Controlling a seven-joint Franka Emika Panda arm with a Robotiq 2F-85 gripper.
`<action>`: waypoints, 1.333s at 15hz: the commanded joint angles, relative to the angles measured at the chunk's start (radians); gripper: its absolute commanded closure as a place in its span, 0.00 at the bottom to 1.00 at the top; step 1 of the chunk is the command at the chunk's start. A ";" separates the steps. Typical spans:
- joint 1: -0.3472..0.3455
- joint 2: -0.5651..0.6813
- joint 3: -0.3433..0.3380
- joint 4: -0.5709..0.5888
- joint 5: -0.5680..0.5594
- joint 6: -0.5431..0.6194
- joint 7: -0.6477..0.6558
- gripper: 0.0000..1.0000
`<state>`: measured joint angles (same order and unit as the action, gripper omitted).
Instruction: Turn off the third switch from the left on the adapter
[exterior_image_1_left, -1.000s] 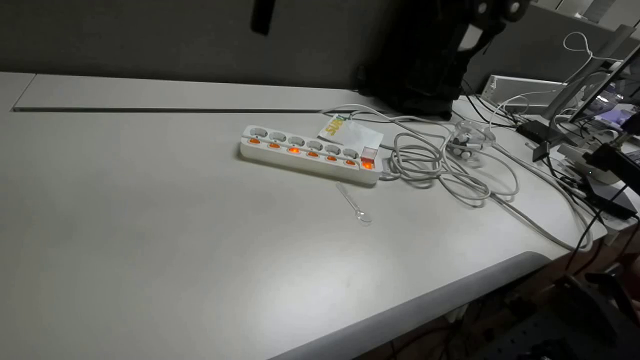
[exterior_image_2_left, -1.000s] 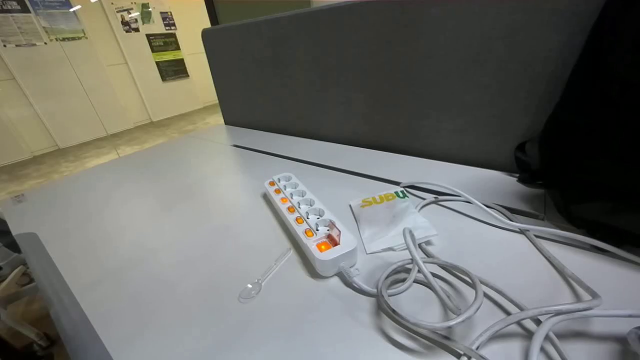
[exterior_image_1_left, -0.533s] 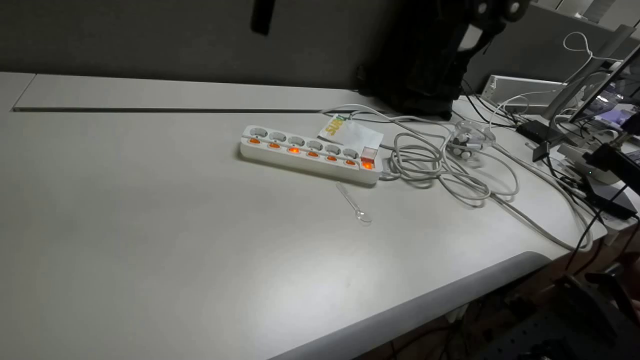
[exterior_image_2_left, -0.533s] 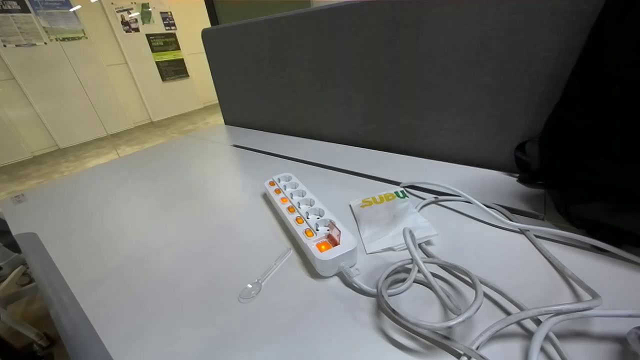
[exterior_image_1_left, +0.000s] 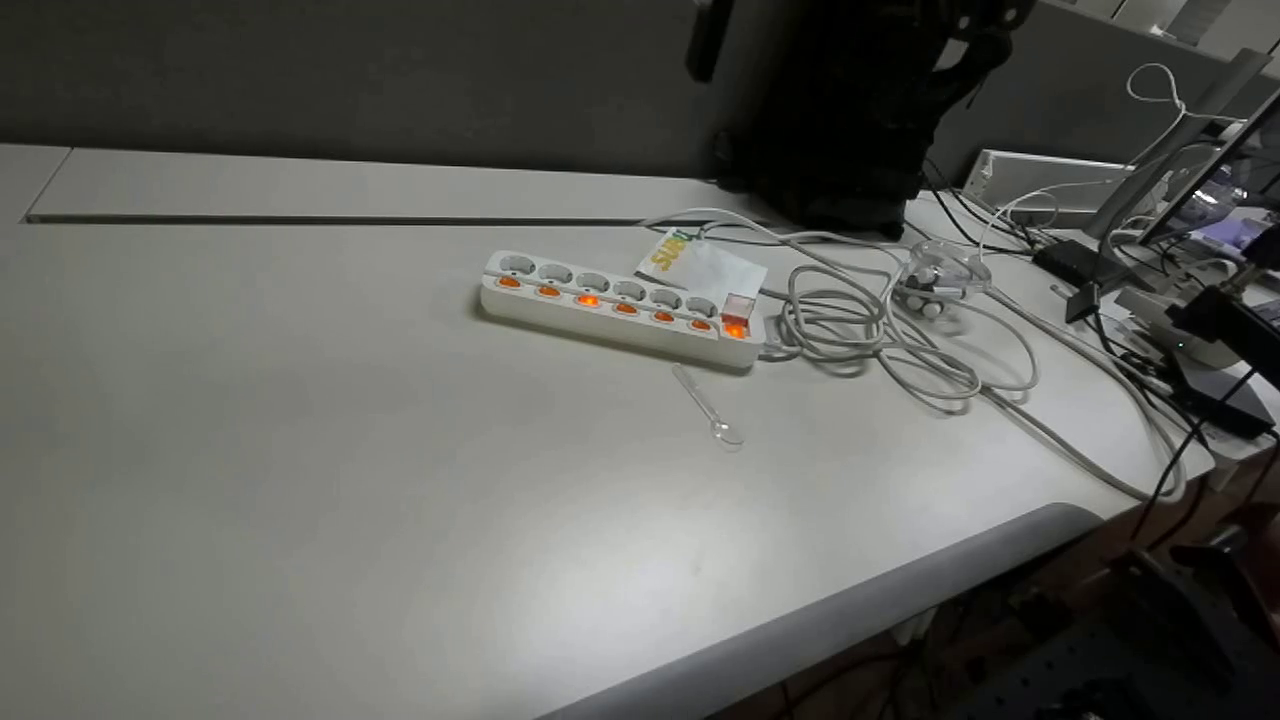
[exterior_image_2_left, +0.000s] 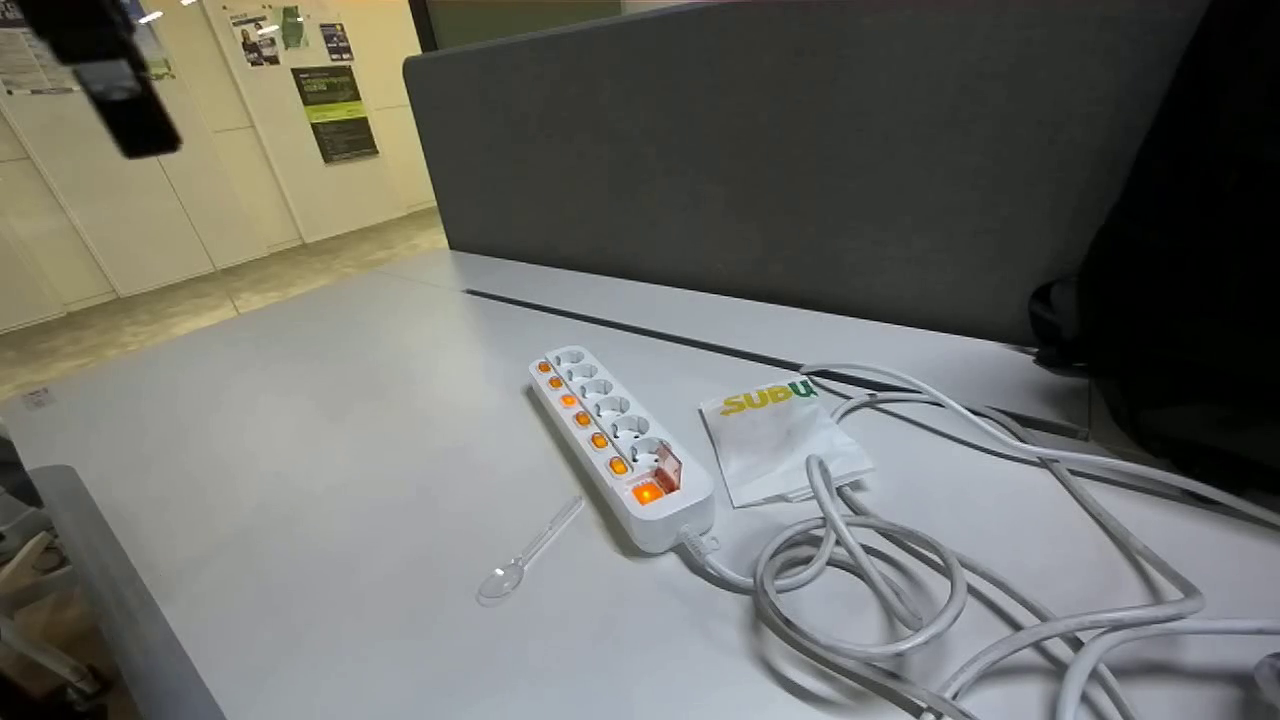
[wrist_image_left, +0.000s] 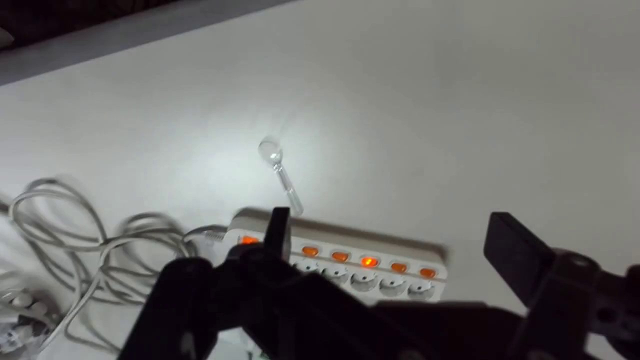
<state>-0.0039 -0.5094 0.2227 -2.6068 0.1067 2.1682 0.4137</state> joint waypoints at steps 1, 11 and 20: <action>-0.112 0.036 -0.024 0.003 -0.151 0.138 0.076 0.00; -0.209 0.130 -0.036 0.038 -0.257 0.316 0.151 0.00; -0.194 0.569 -0.105 0.288 -0.256 0.631 0.127 0.49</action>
<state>-0.2865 -0.1050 0.1678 -2.4527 -0.2359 2.8037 0.5780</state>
